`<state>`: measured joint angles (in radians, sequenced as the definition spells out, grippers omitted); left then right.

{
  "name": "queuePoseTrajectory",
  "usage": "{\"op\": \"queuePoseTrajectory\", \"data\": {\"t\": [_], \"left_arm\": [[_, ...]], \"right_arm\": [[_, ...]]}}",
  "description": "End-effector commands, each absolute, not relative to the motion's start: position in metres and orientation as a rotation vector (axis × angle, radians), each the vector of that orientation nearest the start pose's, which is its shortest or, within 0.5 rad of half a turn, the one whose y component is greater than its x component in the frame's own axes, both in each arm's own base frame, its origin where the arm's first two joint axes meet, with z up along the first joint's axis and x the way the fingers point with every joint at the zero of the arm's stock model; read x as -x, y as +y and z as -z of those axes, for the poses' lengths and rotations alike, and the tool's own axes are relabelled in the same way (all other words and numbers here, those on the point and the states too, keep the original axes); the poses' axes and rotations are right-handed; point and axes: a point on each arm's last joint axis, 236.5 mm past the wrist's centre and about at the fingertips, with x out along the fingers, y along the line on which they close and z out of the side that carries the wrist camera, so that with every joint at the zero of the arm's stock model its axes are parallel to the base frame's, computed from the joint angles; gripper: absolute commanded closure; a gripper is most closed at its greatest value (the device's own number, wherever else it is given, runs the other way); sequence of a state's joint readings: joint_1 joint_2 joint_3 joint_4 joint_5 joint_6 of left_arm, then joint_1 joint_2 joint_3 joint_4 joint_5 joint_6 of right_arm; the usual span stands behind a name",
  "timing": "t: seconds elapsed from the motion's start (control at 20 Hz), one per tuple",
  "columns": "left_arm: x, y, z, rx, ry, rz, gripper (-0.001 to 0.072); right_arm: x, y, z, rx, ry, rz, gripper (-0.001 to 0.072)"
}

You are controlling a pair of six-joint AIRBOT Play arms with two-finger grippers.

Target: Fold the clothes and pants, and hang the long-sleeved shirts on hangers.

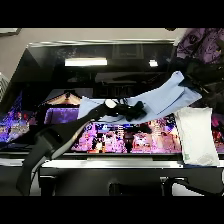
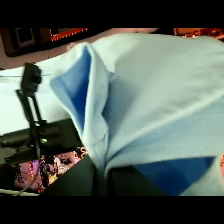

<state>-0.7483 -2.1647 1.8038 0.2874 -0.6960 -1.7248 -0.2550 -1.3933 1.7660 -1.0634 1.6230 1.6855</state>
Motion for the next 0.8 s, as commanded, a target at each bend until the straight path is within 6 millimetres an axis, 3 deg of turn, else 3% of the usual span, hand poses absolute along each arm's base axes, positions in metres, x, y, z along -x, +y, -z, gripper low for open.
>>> {"op": "queuePoseTrajectory", "data": {"t": [0.0,0.1,0.2,0.25,0.35,0.5,0.6,0.75], "left_arm": [[-0.370,-0.570,0.057,1.087,1.467,0.718,0.0693],[-0.380,-0.555,0.048,1.074,1.478,0.733,0.0694],[-0.396,-0.517,0.037,0.951,1.474,0.749,0.0695],[-0.406,-0.491,0.032,0.880,1.476,0.724,0.0695],[-0.432,-0.419,0.016,0.705,1.453,0.624,0.0695],[-0.464,-0.284,-0.027,0.462,1.373,0.422,0.0693],[-0.471,-0.203,-0.061,0.395,1.324,0.300,0.0693],[-0.472,-0.120,-0.108,0.427,1.246,0.194,0.0692]], "right_arm": [[-0.405,0.013,-0.181,-0.536,1.172,-0.167,0.0681],[-0.406,0.012,-0.181,-0.541,1.169,-0.159,0.0681],[-0.409,0.017,-0.181,-0.532,1.163,-0.153,0.0681],[-0.412,0.026,-0.180,-0.517,1.162,-0.157,0.0681],[-0.417,0.052,-0.178,-0.490,1.159,-0.163,0.0681],[-0.424,0.121,-0.175,-0.473,1.154,-0.232,0.0681],[-0.425,0.174,-0.168,-0.461,1.158,-0.298,0.0682],[-0.423,0.261,-0.145,-0.447,1.175,-0.398,0.0682]]}}
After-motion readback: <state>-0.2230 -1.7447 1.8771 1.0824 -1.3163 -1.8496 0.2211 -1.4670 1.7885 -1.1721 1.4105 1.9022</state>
